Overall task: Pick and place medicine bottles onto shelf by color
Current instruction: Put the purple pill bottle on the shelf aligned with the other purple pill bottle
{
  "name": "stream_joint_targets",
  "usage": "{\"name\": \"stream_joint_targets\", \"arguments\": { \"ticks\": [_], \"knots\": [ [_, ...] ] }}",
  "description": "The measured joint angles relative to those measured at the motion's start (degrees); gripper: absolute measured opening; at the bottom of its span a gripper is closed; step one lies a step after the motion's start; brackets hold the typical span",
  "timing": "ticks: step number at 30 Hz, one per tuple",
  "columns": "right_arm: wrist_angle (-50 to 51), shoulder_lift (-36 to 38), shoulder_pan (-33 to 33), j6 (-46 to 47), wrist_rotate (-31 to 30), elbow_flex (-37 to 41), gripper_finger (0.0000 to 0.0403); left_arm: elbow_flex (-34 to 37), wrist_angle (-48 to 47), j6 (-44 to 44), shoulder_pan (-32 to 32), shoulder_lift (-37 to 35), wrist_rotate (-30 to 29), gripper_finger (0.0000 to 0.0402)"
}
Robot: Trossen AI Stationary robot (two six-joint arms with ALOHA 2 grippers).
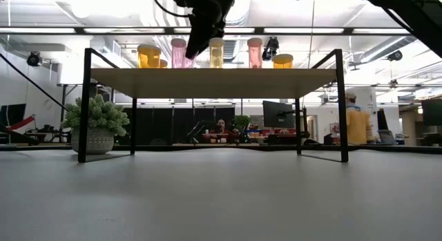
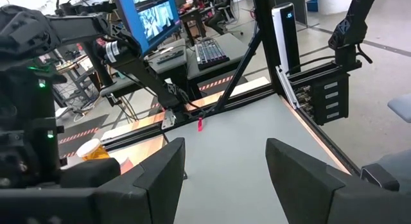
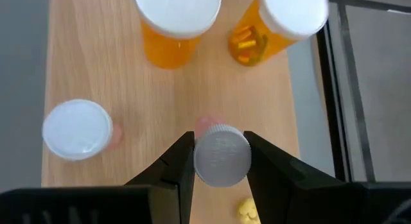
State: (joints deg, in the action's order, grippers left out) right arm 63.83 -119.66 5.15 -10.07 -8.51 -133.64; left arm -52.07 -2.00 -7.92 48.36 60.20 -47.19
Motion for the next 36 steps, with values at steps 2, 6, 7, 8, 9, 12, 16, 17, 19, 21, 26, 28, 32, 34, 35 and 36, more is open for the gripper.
{"name": "stream_joint_targets", "arguments": {
  "ticks": [2, 6, 7, 8, 9, 12, 16, 17, 19, 21, 26, 28, 32, 34, 35, 36],
  "knots": [
    [0.64, -0.17, -0.02, 0.0, 0.06, 0.0, 0.0107, 0.0, 0.0, 0.0, 0.0, 0.0, -0.01, 0.0201],
    [0.61, -0.2, -0.02, 0.08, 0.1, 0.0, 0.0107, 0.0, 0.0, 0.0, 0.0, 0.0, -0.01, 0.0201],
    [0.67, -0.2, -0.02, 0.03, 0.43, 0.0, 0.0107, 0.0, 0.0, 0.0, 0.0, 0.0, -0.01, 0.0201],
    [0.65, -0.2, -0.02, 0.03, 1.05, 0.0, 0.0107, 0.0, -0.01, 0.0, 0.0, 0.0, -0.01, 0.0201],
    [0.63, -0.2, -0.02, 0.16, 1.53, 0.0, 0.0107, 0.0, 0.0, 0.0, 0.0, 0.0, 0.01, 0.0201],
    [0.69, -0.2, -0.02, 0.46, 1.64, 0.0, 0.0112, 0.0, 0.0, 0.0, 0.0, 0.0, 0.0, 0.0201],
    [0.73, -0.2, -0.02, 0.59, 1.64, 0.02, 0.0119, 0.0, -0.01, 0.0, 0.0, 0.0, 0.0, 0.0201],
    [0.63, -0.2, -0.02, 0.61, 1.63, 0.02, 0.012, 0.0, -0.02, 0.0, 0.0, 0.0, -0.01, 0.0201],
    [0.59, -0.2, -0.02, 0.62, 1.6, 0.02, 0.0121, 0.0, -0.02, 0.0, 0.0, 0.0, 0.01, 0.0201],
    [0.59, -0.2, -0.02, 0.73, 1.61, 0.02, 0.0121, 0.0, -0.01, -0.01, 0.02, 0.0, 0.01, 0.0201],
    [0.6, -0.2, -0.02, 1.49, 1.59, 0.04, 0.0122, 0.0, -0.02, 0.0, 0.02, 0.0, 0.01, 0.0201],
    [0.61, -0.2, -0.02, 1.5, 1.55, 0.04, 0.0123, 0.0, -0.01, 0.0, 0.02, 0.0, 0.01, 0.0201],
    [0.59, -0.18, -0.02, 1.05, 1.55, 0.2, 0.0123, 0.0, -0.02, 0.0, 0.02, 0.0, 0.01, 0.0201],
    [0.61, -0.15, -0.04, 0.31, 1.55, 0.32, 0.0122, 0.0, -0.02, 0.0, 0.02, 0.0, 0.01, 0.0201],
    [0.61, -0.15, -0.04, 0.41, 1.55, 0.42, 0.012, 0.0, -0.02, 0.0, 0.02, 0.0, 0.01, 0.0201],
    [0.59, -0.15, -0.04, 0.52, 1.55, 0.52, 0.0119, 0.0, -0.02, 0.0, 0.02, 0.0, 0.01, 0.0201]
  ]
}}
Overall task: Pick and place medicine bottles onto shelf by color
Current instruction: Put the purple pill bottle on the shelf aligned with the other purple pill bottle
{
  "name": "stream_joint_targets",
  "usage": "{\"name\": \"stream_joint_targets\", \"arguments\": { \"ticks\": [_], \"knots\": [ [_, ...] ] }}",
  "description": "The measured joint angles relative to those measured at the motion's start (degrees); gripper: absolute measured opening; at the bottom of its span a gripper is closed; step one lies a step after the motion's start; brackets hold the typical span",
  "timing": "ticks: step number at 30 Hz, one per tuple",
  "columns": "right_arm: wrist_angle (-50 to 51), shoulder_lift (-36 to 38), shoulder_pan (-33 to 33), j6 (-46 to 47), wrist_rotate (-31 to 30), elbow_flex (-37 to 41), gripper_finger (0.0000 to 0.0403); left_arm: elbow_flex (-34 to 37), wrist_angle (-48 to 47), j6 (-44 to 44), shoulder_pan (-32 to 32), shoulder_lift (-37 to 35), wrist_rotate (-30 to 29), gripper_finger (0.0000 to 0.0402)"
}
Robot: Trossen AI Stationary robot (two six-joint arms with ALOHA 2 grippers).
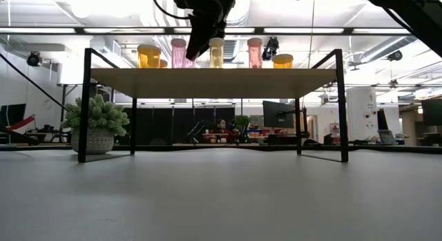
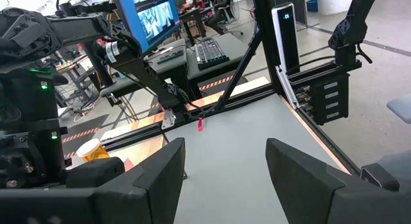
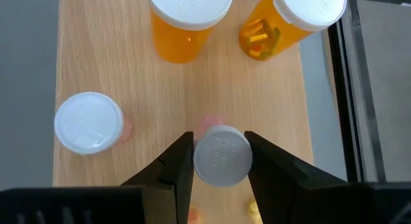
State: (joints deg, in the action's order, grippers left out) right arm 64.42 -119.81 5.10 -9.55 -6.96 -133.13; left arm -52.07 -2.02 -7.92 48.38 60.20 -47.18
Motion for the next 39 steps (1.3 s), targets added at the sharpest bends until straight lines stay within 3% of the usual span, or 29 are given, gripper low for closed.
{"name": "stream_joint_targets", "arguments": {
  "ticks": [16, 27, 31, 34, 39],
  "knots": [
    [-0.31, 0.0, 0.02, 0.6, -0.07, 0.18, 0.0174, 0.0, 0.0, 0.0, 0.0, 0.0, 0.0, 0.0201],
    [0.02, 1.54, -0.89, 0.58, -0.21, -1.76, 0.0171, 0.0, 0.01, 0.05, 0.0, 0.0, 0.0, 0.0201],
    [2.34, 5.11, -3.42, 1.52, -2.17, -1.72, 0.0163, 0.0, 0.03, 0.1, 0.0, 0.0, 0.0, 0.0201],
    [5.24, 8.47, -7.5, 2.71, -8.4, -0.47, 0.0154, 0.07, 0.07, 0.63, 0.0, 0.1, 0.0, 0.0201],
    [1.69, 16.77, -15.52, 6.0, -12.71, 9.35, 0.0132, 0.22, 0.15, 1.18, 0.0, 0.77, 0.0, 0.0201]
  ]
}}
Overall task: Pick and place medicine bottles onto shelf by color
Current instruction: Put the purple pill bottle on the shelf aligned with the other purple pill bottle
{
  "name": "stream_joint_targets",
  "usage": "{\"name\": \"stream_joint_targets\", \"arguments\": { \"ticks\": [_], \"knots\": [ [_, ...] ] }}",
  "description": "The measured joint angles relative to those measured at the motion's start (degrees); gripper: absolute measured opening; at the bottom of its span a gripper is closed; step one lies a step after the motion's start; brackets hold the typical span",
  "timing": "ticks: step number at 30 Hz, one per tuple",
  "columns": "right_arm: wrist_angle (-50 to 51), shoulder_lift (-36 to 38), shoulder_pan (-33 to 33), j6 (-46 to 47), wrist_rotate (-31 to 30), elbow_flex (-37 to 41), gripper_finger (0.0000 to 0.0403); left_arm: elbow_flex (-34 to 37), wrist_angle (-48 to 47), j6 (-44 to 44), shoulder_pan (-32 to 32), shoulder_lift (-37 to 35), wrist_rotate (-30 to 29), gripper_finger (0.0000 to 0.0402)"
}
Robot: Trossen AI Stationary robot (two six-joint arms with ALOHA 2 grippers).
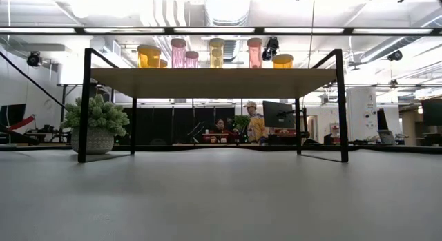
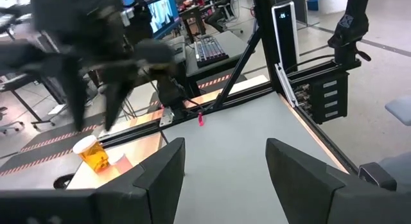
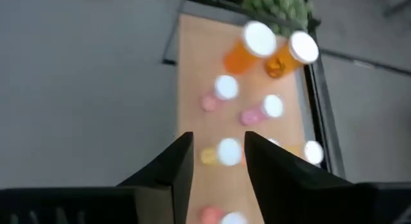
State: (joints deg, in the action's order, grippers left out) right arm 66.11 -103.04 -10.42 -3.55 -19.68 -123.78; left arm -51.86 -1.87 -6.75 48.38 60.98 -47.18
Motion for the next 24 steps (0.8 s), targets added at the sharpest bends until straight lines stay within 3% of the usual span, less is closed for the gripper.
{"name": "stream_joint_targets", "arguments": {
  "ticks": [6, 17, 20, 24],
  "knots": [
    [-15.85, 12.25, -8.62, 0.02, -6.66, 21.78, 0.0111, 0.02, 2.29, -0.06, -0.03, 0.49, -0.02, 0.0201],
    [-47.88, 33.45, -13.5, -4.88, -7.32, 57.81, 0.0074, 0.26, 8.9, 0.33, -4.47, 2.9, -0.02, 0.0201],
    [-59.63, 38.26, -13.19, -9.47, -5.05, 66.38, 0.0068, 0.57, 11.61, 0.37, -6.73, 4.32, 0.0, 0.0201],
    [-71.85, 43.73, -10.67, -14.68, 2.87, 75.94, 0.0063, 0.49, 13.84, 0.4, -9.35, 5.81, 0.17, 0.0201]
  ]
}}
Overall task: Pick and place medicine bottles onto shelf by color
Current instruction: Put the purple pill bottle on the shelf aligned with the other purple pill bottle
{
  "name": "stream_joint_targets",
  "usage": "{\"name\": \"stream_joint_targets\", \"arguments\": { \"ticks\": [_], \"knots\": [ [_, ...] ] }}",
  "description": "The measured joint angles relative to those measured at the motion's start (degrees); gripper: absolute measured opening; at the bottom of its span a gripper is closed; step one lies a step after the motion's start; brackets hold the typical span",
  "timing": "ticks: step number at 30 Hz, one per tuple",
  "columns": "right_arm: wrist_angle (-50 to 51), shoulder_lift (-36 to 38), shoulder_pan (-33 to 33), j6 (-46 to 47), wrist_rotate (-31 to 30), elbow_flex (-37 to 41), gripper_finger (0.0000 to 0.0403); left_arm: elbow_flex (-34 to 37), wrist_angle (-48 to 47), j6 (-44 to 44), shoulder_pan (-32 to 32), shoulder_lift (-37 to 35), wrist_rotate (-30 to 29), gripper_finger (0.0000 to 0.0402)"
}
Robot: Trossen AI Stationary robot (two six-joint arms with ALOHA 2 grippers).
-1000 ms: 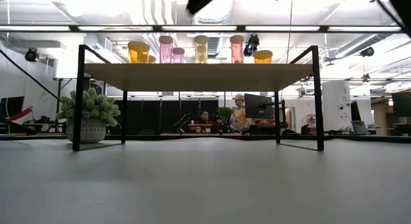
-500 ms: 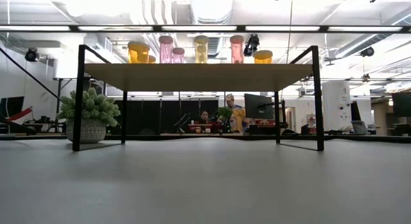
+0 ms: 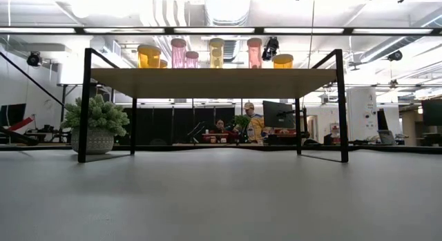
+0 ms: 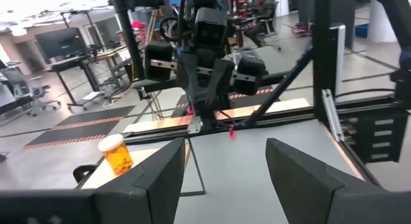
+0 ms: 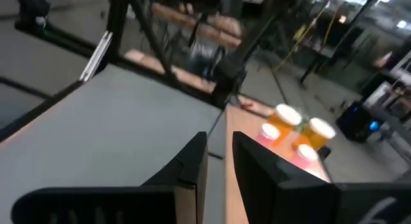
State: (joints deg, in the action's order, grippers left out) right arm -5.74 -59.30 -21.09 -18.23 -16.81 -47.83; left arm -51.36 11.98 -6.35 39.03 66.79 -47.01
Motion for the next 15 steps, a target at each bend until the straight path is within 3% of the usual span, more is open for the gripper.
{"name": "stream_joint_targets", "arguments": {
  "ticks": [7, 15],
  "knots": [
    [-11.6, 10.37, 6.6, -2.77, 7.2, 12.32, 0.0063, -0.16, 1.46, 2.39, -4.49, 0.41, 3.6, 0.0182],
    [-17.81, 20.33, 8.55, -3.47, 9.45, 21.01, 0.0063, -1.59, 1.11, 4.24, -11.72, 0.39, 7.89, 0.0098]
  ]
}}
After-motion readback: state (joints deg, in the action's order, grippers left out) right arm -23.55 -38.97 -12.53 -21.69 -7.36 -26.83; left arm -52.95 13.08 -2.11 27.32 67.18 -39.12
